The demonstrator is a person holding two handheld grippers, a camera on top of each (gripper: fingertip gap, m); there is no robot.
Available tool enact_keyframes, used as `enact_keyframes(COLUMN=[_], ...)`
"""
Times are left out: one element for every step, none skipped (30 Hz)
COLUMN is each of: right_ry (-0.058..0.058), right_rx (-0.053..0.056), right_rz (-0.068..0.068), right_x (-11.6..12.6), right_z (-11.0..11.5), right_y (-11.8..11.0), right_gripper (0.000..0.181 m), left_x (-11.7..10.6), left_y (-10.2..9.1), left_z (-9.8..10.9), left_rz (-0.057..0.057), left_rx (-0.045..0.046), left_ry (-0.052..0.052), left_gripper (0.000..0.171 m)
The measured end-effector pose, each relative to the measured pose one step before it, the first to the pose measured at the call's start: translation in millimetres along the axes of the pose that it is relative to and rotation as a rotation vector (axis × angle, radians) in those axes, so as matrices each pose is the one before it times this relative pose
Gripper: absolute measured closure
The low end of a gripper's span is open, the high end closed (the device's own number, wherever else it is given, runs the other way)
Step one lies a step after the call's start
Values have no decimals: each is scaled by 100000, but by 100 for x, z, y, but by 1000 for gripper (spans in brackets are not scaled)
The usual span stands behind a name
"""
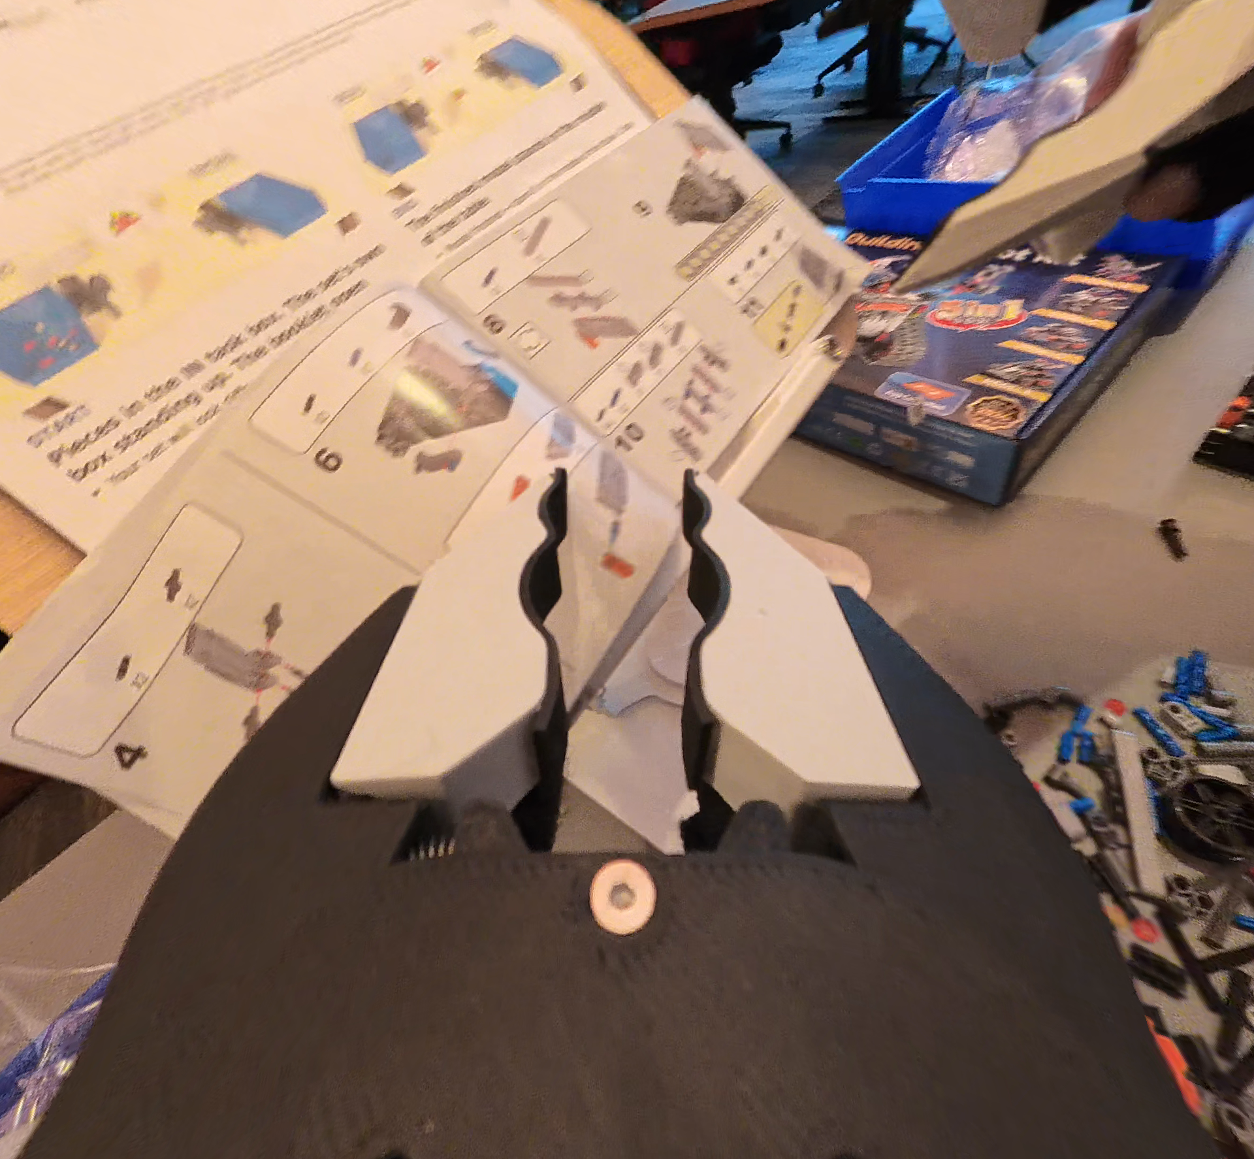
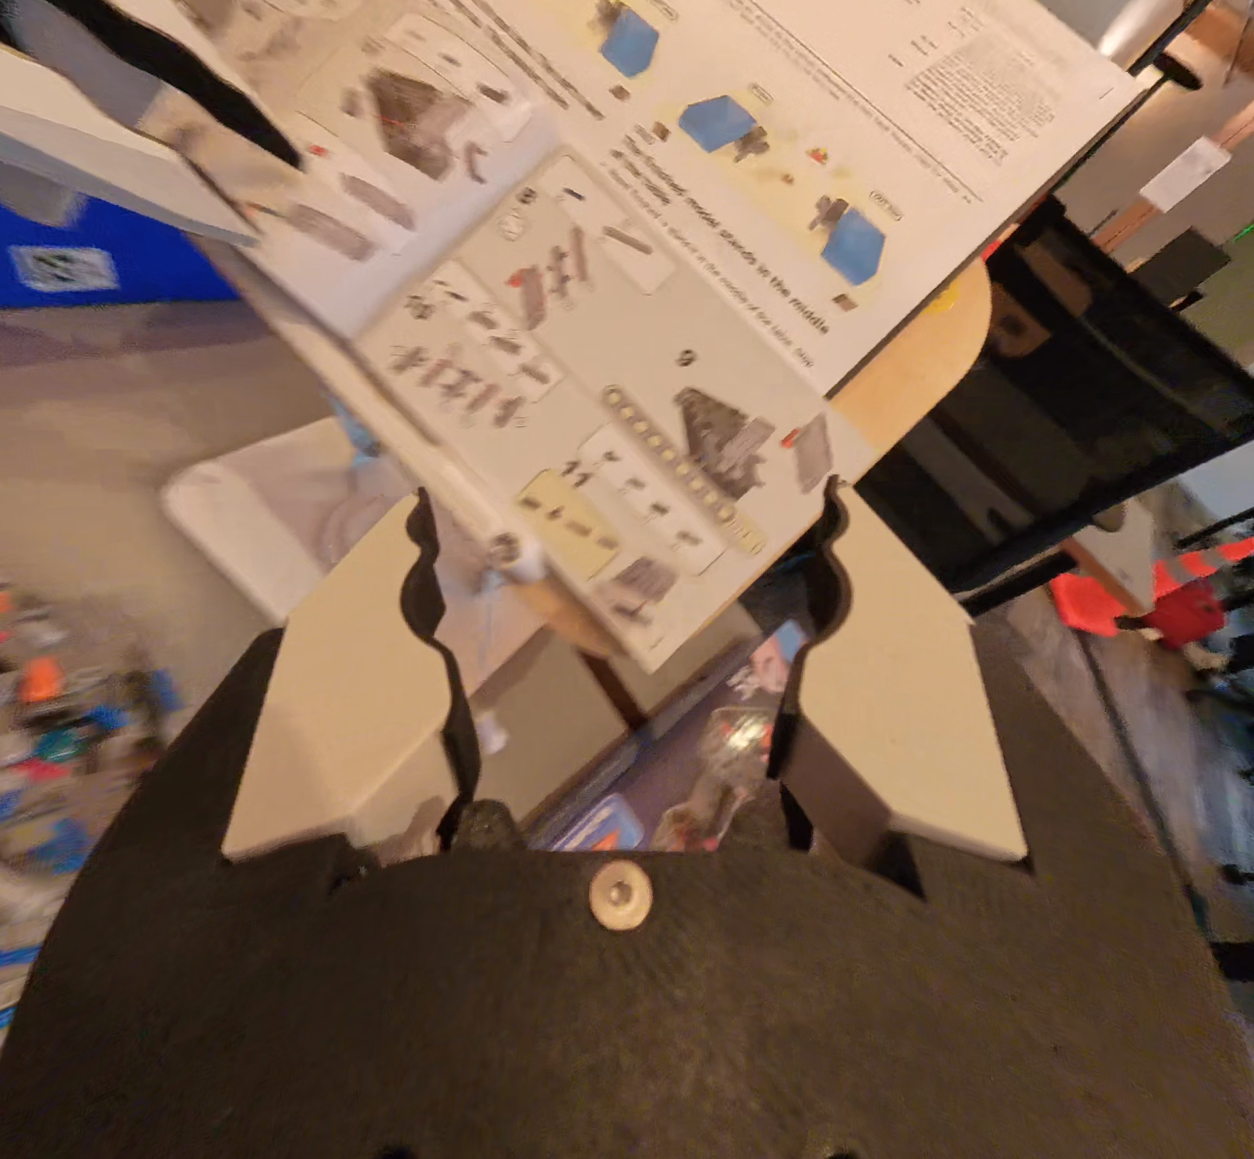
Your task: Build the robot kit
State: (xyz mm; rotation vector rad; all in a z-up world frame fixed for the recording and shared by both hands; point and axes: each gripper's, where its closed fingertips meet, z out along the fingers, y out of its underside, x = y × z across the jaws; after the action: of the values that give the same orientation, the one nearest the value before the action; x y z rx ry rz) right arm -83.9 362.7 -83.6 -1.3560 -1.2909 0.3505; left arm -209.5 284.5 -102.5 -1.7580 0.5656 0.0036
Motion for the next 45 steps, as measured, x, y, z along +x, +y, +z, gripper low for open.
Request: enact_keyframes(right_ry=[852, 745, 486, -1392, -1626, -346, -386, -840, -414, 180, 292, 378, 30, -167, -95, 59, -160, -237, -13, 1029, 2100, 1261, -165, -1768, -1734, -892, -582, -348, 12, -90, 113, 254, 38, -370, -706, -39, -242, -590, 309, 1393, 2092, 870, -385, -1039, -1188], right_rx=[-1537, -1073, -817, -190, 715, 158, -1654, -1533, 1101, 1799, 1296, 902, 626, 247, 13, -146, -394, -533, -435, 23, 232, -267, -307, -71, -13, 213, -68, -353, -413, -459, -526, -246, 57, 1, -121, -256, -88, -201, -295, 0, 103, -271, -670, -608, -124], right_rz=[-3410, -2828, -1697, 470, 1253, 266, -19, 802, 1008, 678, 616, 194, -448, -483, -291, -348, 156, 166, -1085, -2399, -2182, -576, 1055, 2060, 1841, 483, -82, 418, 194, -478, -794, -384, -382, -1190, -1769, -1725, -1497, -190, 51, -253, 533, 2305, 3378, 3333, 1725], right_x=[871, 756, 664, 313, 171, 200, 75, -90, -92, 24, 62, 36, -74, -125, -95, -12, 23, 28, 3, 107, 314, 333, 248, 43, -12, -10, 3, 58, 99, 42, 45, 45, -35, -170, -329, -285, -262, -156, 81, 269, 475, 452, 383, 287, 124], right_z=[1479, 1235, 1025, 811, 572, 396, 320, 248, 132, 38, -37, -96, -86, -32, 25, 35, -10, -39, -97, -112, -81, 14, 73, 98, 113, 63, 22, -27, -46, -11, -26, -31, -8, -54, -41, 1, 27, -6, -57, -89, -74, -9, 60, 59, -2], right_y=[205, 173, 185, 80, -96, 11, 315, 346, 58, -27, -7, -20, -7, 12, 2, 2, 9, -16, -68, -128, -89, 41, 137, 140, 103, 19, -14, -15, -16, 7, 28, 4, -8, -31, -36, -39, -41, -12, -31, -64, -29, 119, 274, 282, 161], right_gripper=[67, 66, 66, 65, 67, 70, 74, 80, 83, 83, 85, 90, 97, 103, 107, 107, 107, 109, 111, 110, 102, 92, 86, 84, 84, 84, 85, 86, 88, 90, 91, 92, 92, 96, 108, 114, 120, 124, 124, 123, 114, 105, 97, 90, 88], left_x=[-643, -464, -260, -138, -132, -163, -107, -175, -96, 51, 72, -31, -39, -8, 29, 39, 4, 4, 53, 42, 17, -3, 18, 25, 15, 8, -3, 16, 11, -20, 5, 3, -15, -2, -27, -11, -22, -9, 9, 12, -5, -7, -9, 8, 7], left_y=[456, 299, 304, 313, 316, 282, 261, 219, 14, -126, 0, 95, 40, -13, 1, 40, 36, 7, 9, 27, -29, -66, -33, -10, -50, -41, 11, 34, 17, 47, 13, 17, 21, -25, -13, -23, -16, -11, 27, 35, 16, -49, -56, -35, 0], left_z=[136, 84, 91, 125, 128, 160, 238, 152, 30, -17, 23, 35, -5, -20, 8, 34, 9, -5, 18, 7, -7, -32, -18, 3, -10, 3, 10, 24, 31, 35, 21, 19, 11, -3, -11, -20, -17, -10, -6, -9, -18, -42, -31, -15, -6], left_rz=[-1050, -1041, -1326, -1463, -1292, -424, 270, 306, -549, -884, -584, -3, 235, 47, -169, 82, 404, 128, -154, -23, 75, -18, -114, -197, -195, -55, 53, 8, -54, -66, -133, -175, 18, 20, 40, 53, 49, 60, 36, 31, 123, 39, -58, 19, 131], left_rx=[-593, 409, 373, 379, 510, 305, -1027, -1470, -8, 1032, 287, -377, -69, 151, -20, -289, -280, 11, -100, -203, 202, 362, 92, -45, 295, 262, -26, -88, -29, -76, 56, 27, -8, 122, 57, 55, 15, 25, -127, -260, -81, 260, 239, 85, -7], left_ry=[-798, -324, 453, 861, 566, 129, 629, 215, 274, 937, 853, -4, -234, -50, 151, 147, -248, -345, 58, 109, -54, -57, 220, 292, 113, 78, 15, 64, 105, 1, 121, 86, -32, -21, -123, -75, -69, -46, 70, 128, 63, 2, 76, 145, 26], left_gripper=[144, 145, 145, 145, 145, 146, 145, 144, 144, 145, 145, 145, 146, 146, 146, 146, 146, 146, 146, 146, 147, 146, 147, 147, 147, 147, 147, 147, 146, 146, 146, 146, 146, 146, 146, 146, 146, 146, 146, 146, 147, 148, 148, 148, 148])
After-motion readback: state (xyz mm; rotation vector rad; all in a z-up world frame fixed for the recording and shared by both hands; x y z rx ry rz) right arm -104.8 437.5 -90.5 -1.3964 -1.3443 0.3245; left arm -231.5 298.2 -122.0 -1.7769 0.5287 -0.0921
